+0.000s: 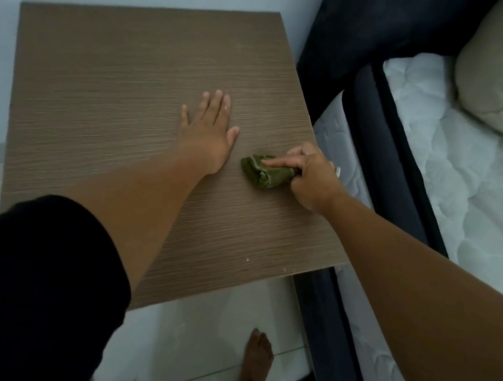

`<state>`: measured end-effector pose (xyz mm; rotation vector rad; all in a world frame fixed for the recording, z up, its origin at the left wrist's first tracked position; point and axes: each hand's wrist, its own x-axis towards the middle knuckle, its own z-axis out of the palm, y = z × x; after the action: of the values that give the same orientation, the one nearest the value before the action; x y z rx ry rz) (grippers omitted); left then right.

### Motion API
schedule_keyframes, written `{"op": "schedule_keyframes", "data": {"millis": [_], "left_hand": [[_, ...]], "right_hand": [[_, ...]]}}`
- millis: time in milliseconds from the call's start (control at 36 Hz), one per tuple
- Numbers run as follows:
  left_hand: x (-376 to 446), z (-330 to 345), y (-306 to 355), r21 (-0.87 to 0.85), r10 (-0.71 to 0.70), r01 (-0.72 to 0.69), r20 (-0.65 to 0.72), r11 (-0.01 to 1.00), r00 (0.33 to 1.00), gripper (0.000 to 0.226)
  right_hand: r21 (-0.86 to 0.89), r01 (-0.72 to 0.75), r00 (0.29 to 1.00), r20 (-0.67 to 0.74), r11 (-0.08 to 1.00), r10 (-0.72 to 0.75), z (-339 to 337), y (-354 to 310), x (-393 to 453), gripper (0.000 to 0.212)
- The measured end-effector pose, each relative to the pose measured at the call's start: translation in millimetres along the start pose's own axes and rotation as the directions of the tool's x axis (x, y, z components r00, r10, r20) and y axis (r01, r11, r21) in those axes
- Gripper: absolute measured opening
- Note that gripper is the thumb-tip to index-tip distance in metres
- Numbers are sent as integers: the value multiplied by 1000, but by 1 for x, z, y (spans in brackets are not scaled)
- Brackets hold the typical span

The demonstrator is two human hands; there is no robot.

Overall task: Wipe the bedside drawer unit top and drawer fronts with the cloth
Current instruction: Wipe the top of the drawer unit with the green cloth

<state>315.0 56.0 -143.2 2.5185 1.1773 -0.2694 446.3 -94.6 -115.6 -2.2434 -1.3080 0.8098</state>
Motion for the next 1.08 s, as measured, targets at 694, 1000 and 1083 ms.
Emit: {"op": "schedule_keyframes", "data": {"millis": [694, 1000, 1083], "left_hand": [[-72, 8, 6, -18, 69, -67, 186, 998, 980, 79], [-95, 11, 6, -7, 105, -105, 209, 994, 972, 83], [-99, 12, 6, -4, 104, -105, 205, 994, 973, 84]], "right_hand": [[117, -242, 954, -151, 963, 258, 53, -6, -145, 59], [244, -224, 959, -119, 944, 258, 93, -34, -176, 59], [329, -266, 961, 18, 906, 276, 103, -32, -190, 55]]}}
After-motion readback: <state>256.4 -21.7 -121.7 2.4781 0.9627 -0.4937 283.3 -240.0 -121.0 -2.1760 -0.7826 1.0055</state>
